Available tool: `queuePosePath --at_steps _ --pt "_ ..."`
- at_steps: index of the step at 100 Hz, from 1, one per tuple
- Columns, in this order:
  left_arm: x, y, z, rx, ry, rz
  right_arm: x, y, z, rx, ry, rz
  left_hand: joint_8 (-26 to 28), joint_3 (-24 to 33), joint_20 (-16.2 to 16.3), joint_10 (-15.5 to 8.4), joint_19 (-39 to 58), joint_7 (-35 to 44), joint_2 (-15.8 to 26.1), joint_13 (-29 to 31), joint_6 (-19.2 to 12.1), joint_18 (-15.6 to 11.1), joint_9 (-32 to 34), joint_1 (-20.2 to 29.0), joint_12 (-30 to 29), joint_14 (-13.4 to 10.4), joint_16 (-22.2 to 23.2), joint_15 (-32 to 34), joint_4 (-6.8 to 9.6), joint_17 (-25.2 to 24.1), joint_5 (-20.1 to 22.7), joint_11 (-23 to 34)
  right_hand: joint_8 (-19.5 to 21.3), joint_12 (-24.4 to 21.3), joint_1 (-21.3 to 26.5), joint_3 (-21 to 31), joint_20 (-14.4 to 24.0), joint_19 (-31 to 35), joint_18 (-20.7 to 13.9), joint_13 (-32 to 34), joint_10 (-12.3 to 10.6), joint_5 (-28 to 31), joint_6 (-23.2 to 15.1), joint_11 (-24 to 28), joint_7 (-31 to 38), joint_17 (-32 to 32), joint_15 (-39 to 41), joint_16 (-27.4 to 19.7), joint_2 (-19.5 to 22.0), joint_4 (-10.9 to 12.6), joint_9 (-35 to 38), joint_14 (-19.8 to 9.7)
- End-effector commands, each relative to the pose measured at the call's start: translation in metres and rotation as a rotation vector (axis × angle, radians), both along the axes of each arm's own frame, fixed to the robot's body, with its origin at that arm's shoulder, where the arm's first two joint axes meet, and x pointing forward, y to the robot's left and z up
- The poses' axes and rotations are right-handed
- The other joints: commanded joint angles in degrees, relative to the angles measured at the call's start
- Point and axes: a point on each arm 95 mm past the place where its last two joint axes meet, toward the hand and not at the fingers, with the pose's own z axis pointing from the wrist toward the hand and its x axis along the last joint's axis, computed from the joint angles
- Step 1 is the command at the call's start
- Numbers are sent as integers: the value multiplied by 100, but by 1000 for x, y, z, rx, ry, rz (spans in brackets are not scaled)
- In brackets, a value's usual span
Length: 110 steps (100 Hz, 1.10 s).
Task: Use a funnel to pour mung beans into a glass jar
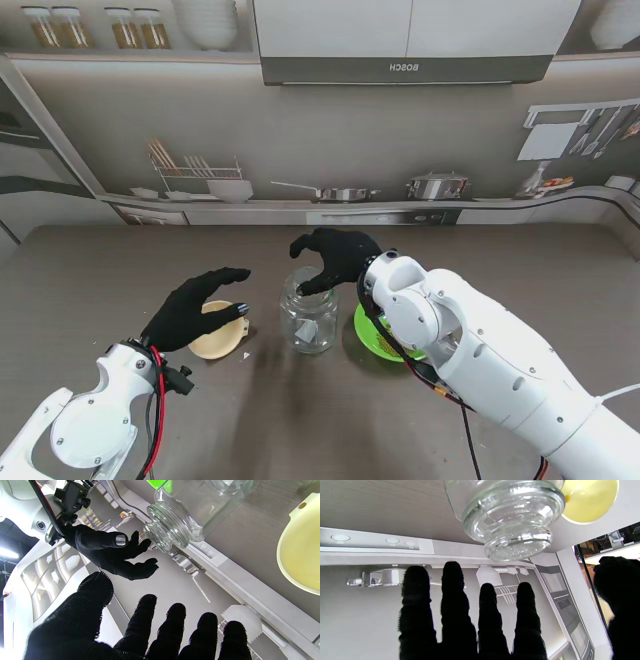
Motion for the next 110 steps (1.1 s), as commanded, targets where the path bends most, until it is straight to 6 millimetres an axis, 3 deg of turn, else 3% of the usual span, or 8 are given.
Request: queuePosePath --at_steps 1,62,79,89,110 --pt "-2 -2 0 0 13 -13 0 5 -4 -16 14 13 -24 -1 39 -20 -105 -37 -28 -50 -9 -23 -12 -39 -28 -51 -51 -29 185 -18 -32 -41 173 90 5 114 145 152 95 77 -33 -155 -109 94 53 11 116 112 -198 214 -214 -105" --pt "-2 -2 -1 1 20 -17 12 17 -27 -150 6 64 -24 -12 44 -22 -103 -40 -17 -45 1 -26 -3 -35 -25 -45 -48 -26 187 -17 -34 -39 506 717 481 236 378 516 123 398 -150 -309 -122 887 787 453 1112 627 -593 489 -224 -114" --pt "-2 -2 -1 1 19 -15 15 20 -33 -151 1 67 -26 -16 44 -20 -104 -46 -14 -37 -6 -18 -1 -36 -25 -47 -47 -25 187 -16 -47 -40 683 1070 877 276 482 906 24 706 -227 -281 -176 1414 1560 775 1922 988 -895 483 -54 -330" --pt "-2 -2 -1 0 20 -15 16 22 -37 -149 -4 73 -21 -17 45 1 -103 -34 -10 -34 3 -17 7 -31 -25 -38 -48 -25 188 -14 -18 -39 771 1301 1035 337 512 1116 -38 919 -287 -230 -218 1727 2067 981 2410 1163 -1056 354 78 -511" --pt "-3 -2 -1 0 22 -17 17 23 -46 -139 -7 73 -21 -29 46 7 -102 -30 5 -33 -3 -18 12 -36 -27 -41 -49 -27 189 -13 -4 -41 817 1542 1376 185 494 1354 -102 1343 -323 -6 -230 2082 2585 1331 2722 1207 -955 290 406 -723"
